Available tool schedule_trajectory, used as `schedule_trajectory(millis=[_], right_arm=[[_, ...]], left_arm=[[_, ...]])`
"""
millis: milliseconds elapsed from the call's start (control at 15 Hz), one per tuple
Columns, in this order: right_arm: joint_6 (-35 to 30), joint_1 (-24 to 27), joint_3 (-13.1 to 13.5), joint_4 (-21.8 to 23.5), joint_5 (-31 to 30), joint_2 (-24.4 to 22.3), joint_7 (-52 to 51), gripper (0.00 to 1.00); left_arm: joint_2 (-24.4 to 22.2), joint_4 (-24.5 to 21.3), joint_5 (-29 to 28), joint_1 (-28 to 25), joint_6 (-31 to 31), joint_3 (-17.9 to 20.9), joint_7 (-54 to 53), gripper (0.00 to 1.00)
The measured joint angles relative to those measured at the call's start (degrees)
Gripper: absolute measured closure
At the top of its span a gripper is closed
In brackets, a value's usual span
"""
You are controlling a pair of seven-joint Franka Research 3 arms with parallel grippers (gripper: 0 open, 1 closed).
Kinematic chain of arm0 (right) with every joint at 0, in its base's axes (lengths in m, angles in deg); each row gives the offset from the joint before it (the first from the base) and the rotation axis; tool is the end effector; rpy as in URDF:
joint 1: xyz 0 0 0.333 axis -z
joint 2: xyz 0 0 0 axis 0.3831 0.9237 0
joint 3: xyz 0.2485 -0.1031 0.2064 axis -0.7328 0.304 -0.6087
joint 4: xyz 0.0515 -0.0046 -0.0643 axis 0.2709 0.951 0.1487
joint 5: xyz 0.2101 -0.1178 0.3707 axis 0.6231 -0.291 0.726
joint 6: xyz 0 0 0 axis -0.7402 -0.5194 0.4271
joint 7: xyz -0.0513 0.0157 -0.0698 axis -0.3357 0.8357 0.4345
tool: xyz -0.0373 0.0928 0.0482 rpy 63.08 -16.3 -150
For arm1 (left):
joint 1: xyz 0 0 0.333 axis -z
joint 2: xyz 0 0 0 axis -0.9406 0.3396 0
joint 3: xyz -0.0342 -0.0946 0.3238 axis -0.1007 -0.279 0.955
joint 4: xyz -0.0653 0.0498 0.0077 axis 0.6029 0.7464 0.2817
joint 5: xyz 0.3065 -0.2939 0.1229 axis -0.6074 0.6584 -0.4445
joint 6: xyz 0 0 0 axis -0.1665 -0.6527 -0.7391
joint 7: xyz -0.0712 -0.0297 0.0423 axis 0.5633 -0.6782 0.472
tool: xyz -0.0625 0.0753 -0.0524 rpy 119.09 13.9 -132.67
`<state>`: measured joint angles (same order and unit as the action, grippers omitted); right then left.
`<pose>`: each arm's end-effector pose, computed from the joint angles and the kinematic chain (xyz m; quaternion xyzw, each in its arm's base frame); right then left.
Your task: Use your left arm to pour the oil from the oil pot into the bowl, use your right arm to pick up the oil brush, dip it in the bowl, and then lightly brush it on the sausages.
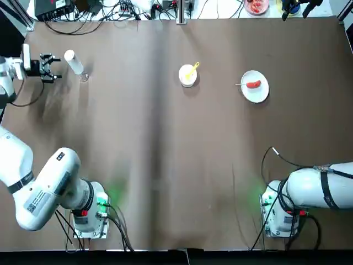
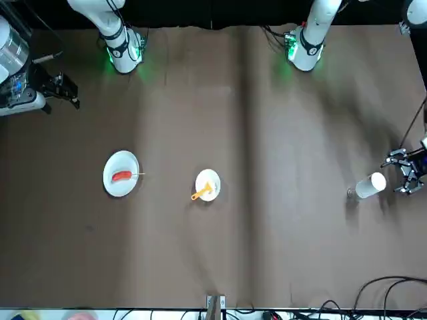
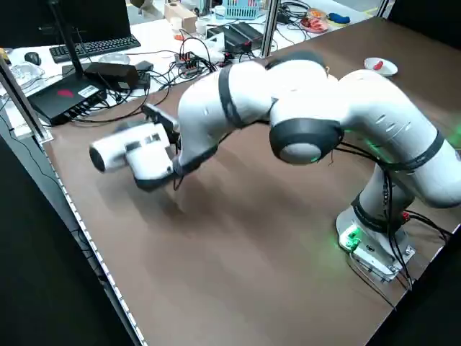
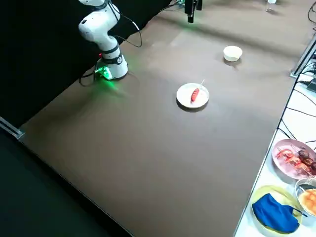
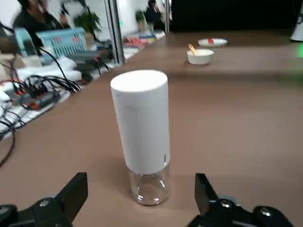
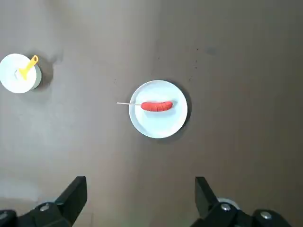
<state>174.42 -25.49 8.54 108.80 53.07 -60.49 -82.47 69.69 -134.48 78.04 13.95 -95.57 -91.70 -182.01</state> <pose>0.5576 0.0567 0.6409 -0.9976 -0.0676 -0.0059 0.0165 0.6061 0.4204 0.1836 0.6524 -0.5330 0.4369 0.3153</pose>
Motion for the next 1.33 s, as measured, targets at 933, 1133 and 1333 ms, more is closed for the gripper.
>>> schedule_trajectory(millis=[933,1133,1333], right_arm=[[-0.6,1.0,0.1,-0.8,0.0,0.0,0.5,0.0],[-0.5,1.0,0.1,-1.1,0.0,0.0,0.5,0.0],[-0.6,1.1,0.2,-1.9,0.0,0.0,1.6,0.0]], left_arm=[[-17.0,0.3,-35.0,25.5,-6.1,-1.6,66.6,0.0],[-17.0,-0.2,-41.3,32.4,-6.8,-1.5,77.1,0.0],[-17.0,-0.5,-48.3,39.8,-7.2,-1.5,94.9,0.0]])
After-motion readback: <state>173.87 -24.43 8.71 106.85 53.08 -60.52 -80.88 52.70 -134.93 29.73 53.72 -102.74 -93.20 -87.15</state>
